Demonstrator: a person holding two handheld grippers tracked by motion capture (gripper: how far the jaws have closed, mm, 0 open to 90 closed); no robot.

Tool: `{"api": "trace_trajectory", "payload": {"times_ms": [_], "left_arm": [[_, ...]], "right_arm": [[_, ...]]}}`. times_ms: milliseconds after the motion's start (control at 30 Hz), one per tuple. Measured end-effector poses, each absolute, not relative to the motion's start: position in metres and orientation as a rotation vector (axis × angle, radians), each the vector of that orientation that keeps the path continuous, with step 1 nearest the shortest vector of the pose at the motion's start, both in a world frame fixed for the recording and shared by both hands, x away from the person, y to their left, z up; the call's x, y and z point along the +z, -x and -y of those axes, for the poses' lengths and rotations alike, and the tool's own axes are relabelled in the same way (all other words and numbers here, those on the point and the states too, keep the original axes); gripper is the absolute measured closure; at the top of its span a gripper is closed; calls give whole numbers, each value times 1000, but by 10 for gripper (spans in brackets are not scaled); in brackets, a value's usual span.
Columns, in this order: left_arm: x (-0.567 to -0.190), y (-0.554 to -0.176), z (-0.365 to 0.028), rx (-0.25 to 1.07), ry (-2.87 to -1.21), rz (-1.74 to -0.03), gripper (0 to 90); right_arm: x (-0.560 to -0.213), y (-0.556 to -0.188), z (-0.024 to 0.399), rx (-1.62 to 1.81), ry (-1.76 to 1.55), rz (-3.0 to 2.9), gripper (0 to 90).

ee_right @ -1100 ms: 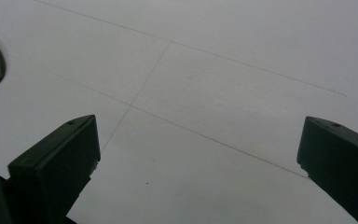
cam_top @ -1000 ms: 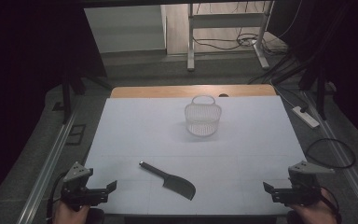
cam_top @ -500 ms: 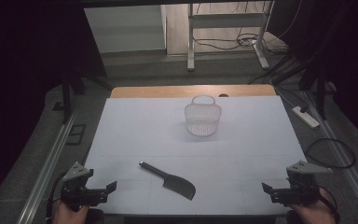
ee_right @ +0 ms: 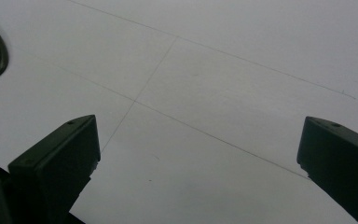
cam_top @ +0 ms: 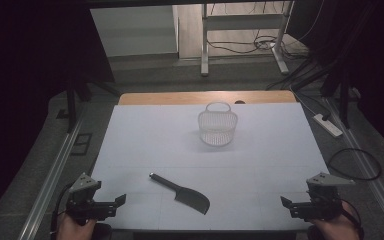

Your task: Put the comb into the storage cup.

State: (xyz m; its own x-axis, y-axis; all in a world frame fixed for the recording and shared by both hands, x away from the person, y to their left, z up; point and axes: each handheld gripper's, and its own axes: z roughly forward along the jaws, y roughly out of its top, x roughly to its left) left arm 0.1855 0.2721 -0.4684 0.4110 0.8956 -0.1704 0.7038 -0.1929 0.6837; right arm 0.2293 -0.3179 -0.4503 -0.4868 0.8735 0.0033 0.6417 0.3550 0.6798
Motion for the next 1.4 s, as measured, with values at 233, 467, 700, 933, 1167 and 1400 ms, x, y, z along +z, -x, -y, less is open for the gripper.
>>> {"api": "trace_trajectory", "payload": {"times_ms": [233, 467, 700, 933, 1167, 1400], "left_arm": [[-467, -188, -267, 316, -1979, -1333, 0], [-467, -191, -264, 298, -1983, -1327, 0], [-467, -196, -258, 276, -2034, -1286, 0], [-467, -202, -251, 266, -2064, -1260, 0], [-467, -208, -240, 262, -2112, -1236, 0], [-469, -217, -232, 234, -2130, -1205, 0]], "right_arm": [[-450, -229, 317, 886, -1325, -2266, 0], [-451, -230, 316, 882, -1317, -2273, 0], [-451, -230, 316, 880, -1312, -2279, 0], [-450, -230, 317, 894, -1321, -2269, 0], [-450, -230, 318, 905, -1330, -2261, 0], [-450, -230, 318, 901, -1328, -2263, 0]]}}
